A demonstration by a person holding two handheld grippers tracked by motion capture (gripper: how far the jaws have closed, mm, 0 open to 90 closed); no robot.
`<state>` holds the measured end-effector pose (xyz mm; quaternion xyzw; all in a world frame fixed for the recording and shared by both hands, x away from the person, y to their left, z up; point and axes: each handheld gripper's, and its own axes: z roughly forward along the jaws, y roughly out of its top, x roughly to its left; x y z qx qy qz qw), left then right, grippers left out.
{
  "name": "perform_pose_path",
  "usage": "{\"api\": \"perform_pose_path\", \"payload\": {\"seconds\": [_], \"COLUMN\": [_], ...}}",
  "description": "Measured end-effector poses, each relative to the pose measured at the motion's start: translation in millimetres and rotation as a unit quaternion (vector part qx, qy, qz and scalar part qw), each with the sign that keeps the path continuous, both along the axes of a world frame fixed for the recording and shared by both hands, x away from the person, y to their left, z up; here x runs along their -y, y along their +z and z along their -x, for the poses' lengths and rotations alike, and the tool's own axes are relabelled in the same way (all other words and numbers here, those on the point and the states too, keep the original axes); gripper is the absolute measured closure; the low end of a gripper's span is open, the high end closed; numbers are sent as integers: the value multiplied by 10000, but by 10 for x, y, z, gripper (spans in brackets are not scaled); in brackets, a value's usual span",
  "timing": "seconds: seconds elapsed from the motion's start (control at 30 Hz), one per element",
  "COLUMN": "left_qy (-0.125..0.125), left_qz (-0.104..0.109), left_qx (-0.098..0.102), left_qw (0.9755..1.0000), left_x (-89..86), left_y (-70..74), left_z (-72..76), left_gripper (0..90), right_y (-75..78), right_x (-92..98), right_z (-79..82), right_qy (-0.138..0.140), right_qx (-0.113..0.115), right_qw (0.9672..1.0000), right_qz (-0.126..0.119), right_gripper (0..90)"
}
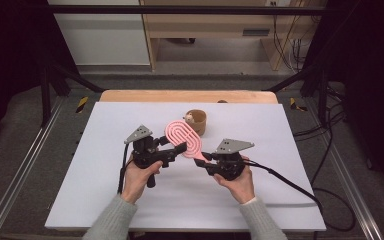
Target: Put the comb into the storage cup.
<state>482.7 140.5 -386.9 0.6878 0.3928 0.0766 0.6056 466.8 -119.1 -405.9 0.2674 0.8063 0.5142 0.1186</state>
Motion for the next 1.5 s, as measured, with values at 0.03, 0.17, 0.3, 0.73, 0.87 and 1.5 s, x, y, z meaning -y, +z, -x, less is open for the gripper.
{"api": "perform_pose_path", "payload": {"seconds": [0.03, 0.17, 0.3, 0.73, 0.87, 1.5], "left_qy": [1, 34, 46, 101, 136, 45], "left_qz": [6, 46, 89, 255, 320, 558], "left_qx": [-4, -30, -57, -224, -261, -300], "left_qw": [10000, 10000, 9999, 9994, 9991, 9980], "left_x": [6, 37, 65, 82, 88, 114], "left_y": [0, -2, -2, 3, 7, 35], "left_z": [-3, -14, -20, -21, -15, 31], "left_gripper": [274, 297, 343, 427, 449, 560], "right_y": [-1, -2, -4, -7, -10, -32], "right_x": [-2, -5, -9, -6, -8, -23], "right_z": [2, 5, 6, 5, 7, -5], "right_qy": [0, 17, 46, 51, 36, 63], "right_qx": [11, 19, 23, 106, 165, 152], "right_qw": [10000, 10000, 10000, 9999, 9999, 9999], "right_qz": [-6, -17, -24, -20, -13, -45], "right_gripper": [698, 698, 698, 698, 698, 703]}}
